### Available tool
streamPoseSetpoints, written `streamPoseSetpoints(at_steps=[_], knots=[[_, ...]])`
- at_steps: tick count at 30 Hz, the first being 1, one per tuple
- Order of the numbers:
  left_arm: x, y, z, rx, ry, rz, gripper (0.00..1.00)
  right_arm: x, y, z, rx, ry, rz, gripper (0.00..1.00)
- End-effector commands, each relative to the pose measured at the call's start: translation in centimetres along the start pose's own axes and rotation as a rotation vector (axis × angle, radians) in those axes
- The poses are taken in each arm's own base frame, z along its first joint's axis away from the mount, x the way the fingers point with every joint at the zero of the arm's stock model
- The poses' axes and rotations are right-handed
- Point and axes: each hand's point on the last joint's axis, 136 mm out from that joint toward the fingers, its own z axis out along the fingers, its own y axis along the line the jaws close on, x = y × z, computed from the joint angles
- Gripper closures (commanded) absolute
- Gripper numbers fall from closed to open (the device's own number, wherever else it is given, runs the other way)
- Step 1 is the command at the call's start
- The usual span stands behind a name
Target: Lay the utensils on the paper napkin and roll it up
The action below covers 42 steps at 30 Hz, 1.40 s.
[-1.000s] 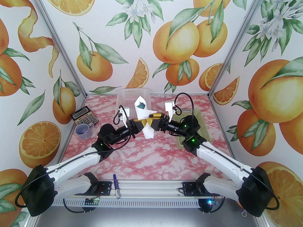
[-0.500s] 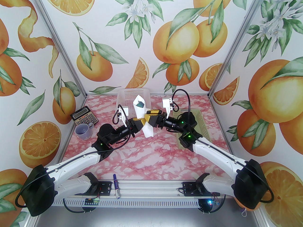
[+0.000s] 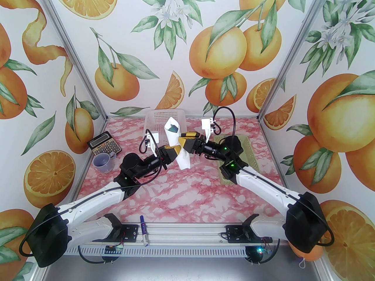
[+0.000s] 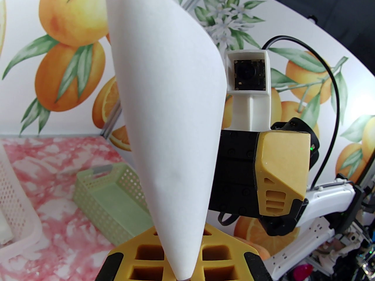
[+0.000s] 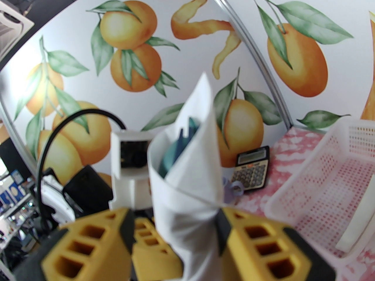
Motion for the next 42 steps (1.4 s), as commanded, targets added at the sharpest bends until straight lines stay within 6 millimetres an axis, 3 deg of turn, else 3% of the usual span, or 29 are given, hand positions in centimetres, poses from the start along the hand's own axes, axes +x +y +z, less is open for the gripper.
streamPoseSetpoints(at_steps=[1,5,19,32,42], knots=[[-1.0,-1.9,0.4,0.075,-0.015,0.013,1.0,-1.3,0.0,-0.3,-0.008,-0.055,-0.03,0.45],[-0.8,-1.9,0.4,0.077,-0.012,0.008,1.0,-2.3,-0.4,-0.7,-0.017,-0.085,-0.009,0.44],[-1.0,-1.8,0.5,0.069,-0.024,0.009,1.0,-0.6,0.0,-1.0,-0.038,-0.059,0.03,0.42],[-1.0,-1.7,0.7,0.071,-0.029,0.007,1.0,-0.1,1.5,0.2,-0.139,-0.081,0.093,0.4],[-1.3,-1.9,0.7,0.076,-0.045,0.007,1.0,1.6,0.0,0.8,-0.142,-0.081,0.17,0.38]])
